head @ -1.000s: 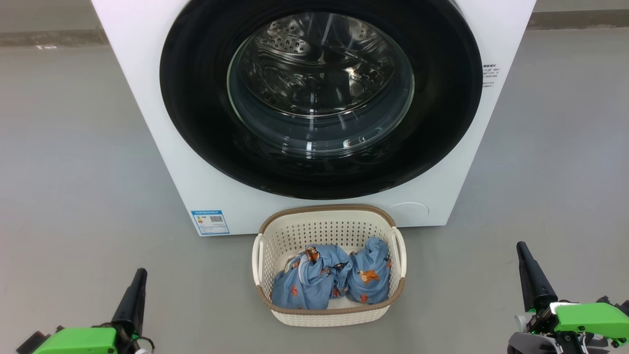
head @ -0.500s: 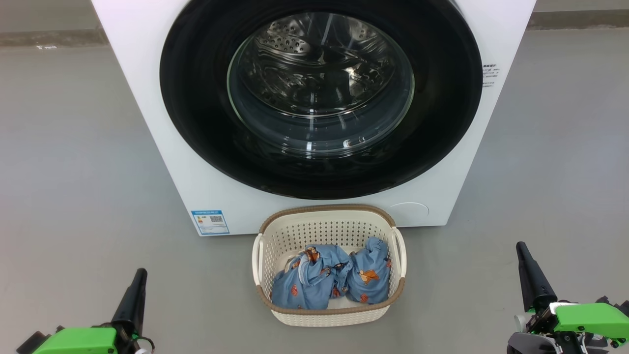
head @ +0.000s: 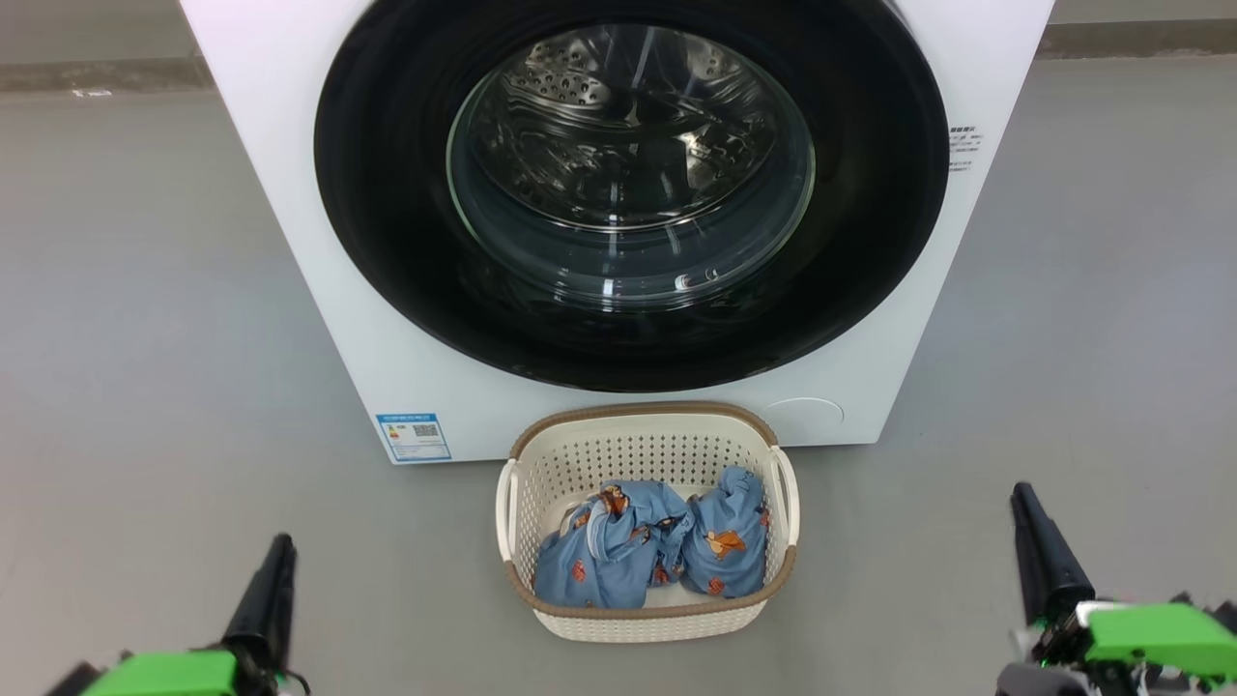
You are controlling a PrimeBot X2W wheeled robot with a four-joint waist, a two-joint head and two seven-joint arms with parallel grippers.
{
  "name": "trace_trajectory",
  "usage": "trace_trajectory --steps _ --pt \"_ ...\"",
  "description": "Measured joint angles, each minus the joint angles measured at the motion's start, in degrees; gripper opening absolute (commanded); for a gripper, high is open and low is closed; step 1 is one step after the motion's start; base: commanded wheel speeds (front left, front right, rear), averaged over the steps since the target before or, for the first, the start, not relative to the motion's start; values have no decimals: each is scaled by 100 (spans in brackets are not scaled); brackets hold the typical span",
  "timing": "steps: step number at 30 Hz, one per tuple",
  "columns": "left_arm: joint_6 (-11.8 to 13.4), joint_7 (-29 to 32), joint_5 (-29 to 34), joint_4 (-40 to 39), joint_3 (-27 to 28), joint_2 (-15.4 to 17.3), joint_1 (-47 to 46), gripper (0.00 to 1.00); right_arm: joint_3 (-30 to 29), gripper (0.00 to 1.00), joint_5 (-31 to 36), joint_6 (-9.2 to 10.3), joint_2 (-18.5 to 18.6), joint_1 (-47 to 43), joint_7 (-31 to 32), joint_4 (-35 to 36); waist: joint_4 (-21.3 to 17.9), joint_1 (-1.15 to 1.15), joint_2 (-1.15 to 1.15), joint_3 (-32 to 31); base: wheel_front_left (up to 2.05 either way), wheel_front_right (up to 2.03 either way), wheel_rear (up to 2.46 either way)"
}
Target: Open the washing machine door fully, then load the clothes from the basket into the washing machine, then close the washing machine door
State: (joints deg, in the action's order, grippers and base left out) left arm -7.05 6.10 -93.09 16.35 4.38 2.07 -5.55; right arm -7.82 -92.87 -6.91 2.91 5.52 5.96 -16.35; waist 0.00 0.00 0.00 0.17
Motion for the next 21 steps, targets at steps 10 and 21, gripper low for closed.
trace_trajectory --steps 10,21 --pt "22 -66 2 309 -68 -166 325 100 5 100 3 1 -92 -285 -60 -374 9 11 0 -2 0 0 0" --pt "22 -227 619 148 -200 -153 326 100 155 100 520 1 -13 -285 -247 -336 41 1 0 -6 0 0 0"
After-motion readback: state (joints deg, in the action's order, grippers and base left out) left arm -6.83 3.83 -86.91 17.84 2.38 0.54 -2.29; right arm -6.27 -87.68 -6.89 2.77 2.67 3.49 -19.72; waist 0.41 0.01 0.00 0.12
